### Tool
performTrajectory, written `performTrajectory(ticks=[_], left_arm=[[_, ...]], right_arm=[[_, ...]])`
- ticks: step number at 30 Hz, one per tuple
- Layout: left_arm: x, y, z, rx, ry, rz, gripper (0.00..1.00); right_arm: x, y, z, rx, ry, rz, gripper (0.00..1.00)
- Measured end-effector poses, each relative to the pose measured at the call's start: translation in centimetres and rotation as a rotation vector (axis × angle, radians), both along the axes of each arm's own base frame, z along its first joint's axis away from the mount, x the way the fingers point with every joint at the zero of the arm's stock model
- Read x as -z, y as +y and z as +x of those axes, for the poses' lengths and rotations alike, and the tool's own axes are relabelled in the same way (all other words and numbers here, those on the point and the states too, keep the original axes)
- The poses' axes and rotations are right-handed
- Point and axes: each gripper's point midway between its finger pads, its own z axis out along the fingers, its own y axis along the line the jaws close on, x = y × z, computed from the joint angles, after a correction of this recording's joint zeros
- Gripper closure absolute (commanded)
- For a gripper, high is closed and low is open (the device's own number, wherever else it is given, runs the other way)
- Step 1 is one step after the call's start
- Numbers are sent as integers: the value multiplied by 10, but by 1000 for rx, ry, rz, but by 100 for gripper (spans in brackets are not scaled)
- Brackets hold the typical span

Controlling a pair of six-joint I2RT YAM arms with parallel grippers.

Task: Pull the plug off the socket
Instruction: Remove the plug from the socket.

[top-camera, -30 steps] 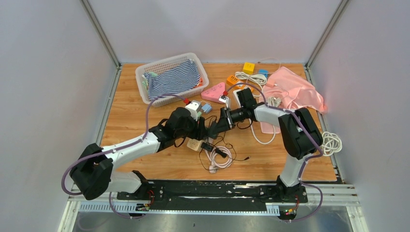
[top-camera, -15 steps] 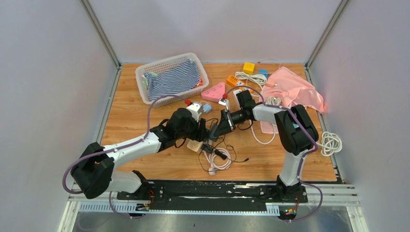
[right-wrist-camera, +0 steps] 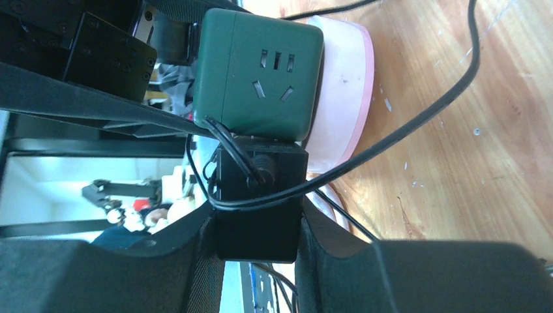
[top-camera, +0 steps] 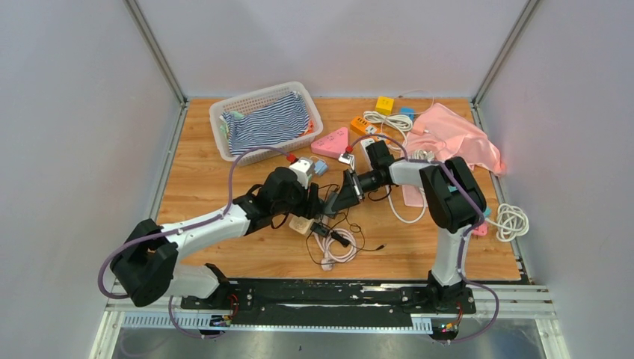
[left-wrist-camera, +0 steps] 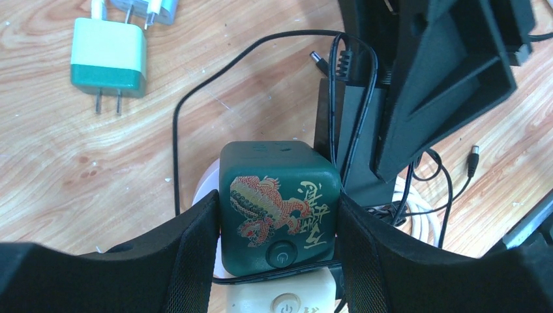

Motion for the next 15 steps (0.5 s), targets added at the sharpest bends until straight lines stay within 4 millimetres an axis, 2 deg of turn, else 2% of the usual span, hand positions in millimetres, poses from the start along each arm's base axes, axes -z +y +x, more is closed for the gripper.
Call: performTrajectory(ticks=[3, 7, 15], left_arm=[[4, -1, -2, 8, 11, 6, 100], [5, -2, -4, 17, 16, 3, 100], [-3, 1, -3, 11, -4, -3, 100]], right_arm=[[9, -2, -4, -32, 63, 27, 100], [8, -2, -8, -39, 57, 7, 100], [-15, 9, -6, 69, -100, -139, 100]])
